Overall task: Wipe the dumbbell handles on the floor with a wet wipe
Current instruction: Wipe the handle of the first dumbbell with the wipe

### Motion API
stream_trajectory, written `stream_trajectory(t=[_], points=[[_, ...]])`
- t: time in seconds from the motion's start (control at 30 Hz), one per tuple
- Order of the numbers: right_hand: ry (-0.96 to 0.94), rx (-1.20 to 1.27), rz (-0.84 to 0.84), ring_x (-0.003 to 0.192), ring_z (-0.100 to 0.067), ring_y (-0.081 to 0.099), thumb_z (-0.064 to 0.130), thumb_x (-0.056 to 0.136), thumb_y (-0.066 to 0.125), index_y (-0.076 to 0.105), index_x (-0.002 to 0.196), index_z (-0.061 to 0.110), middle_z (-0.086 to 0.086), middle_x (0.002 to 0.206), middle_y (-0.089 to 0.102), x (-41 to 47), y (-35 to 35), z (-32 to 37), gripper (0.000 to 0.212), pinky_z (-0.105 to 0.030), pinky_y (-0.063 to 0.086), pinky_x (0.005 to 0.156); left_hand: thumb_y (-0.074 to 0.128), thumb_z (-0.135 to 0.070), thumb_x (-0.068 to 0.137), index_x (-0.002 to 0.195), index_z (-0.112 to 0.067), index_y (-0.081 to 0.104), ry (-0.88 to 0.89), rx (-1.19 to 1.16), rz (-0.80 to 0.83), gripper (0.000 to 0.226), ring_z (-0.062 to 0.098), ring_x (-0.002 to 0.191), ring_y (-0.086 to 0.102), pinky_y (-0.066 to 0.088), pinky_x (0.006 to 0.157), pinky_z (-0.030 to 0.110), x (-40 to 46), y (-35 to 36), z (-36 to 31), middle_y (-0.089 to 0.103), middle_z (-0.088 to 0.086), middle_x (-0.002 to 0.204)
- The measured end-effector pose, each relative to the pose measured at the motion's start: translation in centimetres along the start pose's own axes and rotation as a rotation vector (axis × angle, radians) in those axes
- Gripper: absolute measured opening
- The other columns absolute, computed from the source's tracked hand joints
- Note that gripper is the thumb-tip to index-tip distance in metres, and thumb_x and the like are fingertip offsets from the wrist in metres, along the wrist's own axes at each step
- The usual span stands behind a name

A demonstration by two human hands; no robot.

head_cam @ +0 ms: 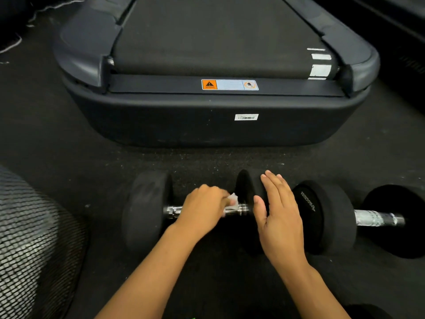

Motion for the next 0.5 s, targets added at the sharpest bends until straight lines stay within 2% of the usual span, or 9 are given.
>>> stream_trajectory(t=[0.1,0.17,0.27,0.33,0.5], points=[[-0.001,0.005,-0.013,0.136,-0.014,0.028,0.038,0.092,0.031,0.046,0.134,0.009,-0.002,0.141,0.044,-0.1,-0.2,0.0,0.053,-0.031,0.024,0.107,0.05,-0.024,0.093,0.106,-0.028,0.062,0.072,0.123,-0.069,0.017,0.019,0.089,0.062,0.047,0.074,0.032,-1.1,0.1,-1.2,0.066,-0.001,0.09],[-0.003,-0.002,-0.016,0.136,-0.014,0.027,0.038,0.093,0.032,0.046,0.134,0.009,-0.001,0.141,0.044,-0.2,-0.2,-0.1,0.053,-0.03,0.023,0.108,0.05,-0.021,0.093,0.107,-0.023,0.06,0.109,0.188,-0.051,0.018,0.024,0.094,0.061,0.043,0.071,0.032,-0.5,0.6,-2.3,0.065,0.002,0.099],[-0.002,-0.004,-0.01,0.136,-0.013,0.027,0.037,0.092,0.032,0.046,0.134,0.009,-0.001,0.141,0.044,-0.5,-0.1,-0.1,0.052,-0.03,0.023,0.108,0.047,-0.03,0.095,0.095,-0.021,0.064,-0.024,0.068,0.16,0.019,0.023,0.088,0.061,0.047,0.075,0.035,1.6,1.3,-1.0,0.063,0.004,0.091],[-0.001,0.002,-0.005,0.136,-0.012,0.026,0.038,0.092,0.032,0.046,0.134,0.009,0.0,0.141,0.043,-0.5,-0.1,-0.1,0.053,-0.03,0.022,0.108,0.044,-0.036,0.097,0.082,-0.023,0.062,-0.098,-0.014,0.24,0.027,0.019,0.08,0.059,0.046,0.071,0.034,2.0,1.5,0.4,0.059,0.001,0.081],[-0.005,0.0,-0.02,0.135,-0.013,0.028,0.037,0.092,0.032,0.047,0.133,0.009,-0.001,0.14,0.045,-0.1,-0.1,-0.1,0.052,-0.031,0.025,0.107,0.049,-0.027,0.095,0.102,-0.023,0.062,0.069,0.149,0.016,0.016,0.02,0.087,0.059,0.039,0.066,0.029,0.5,0.9,-2.0,0.061,0.001,0.087]])
Point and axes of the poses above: each hand's wrist, its own x-axis towards the middle knuckle, its own y-axis out of the palm, z = x × y, the point moved 6 cm from there along x, towards the middle knuckle
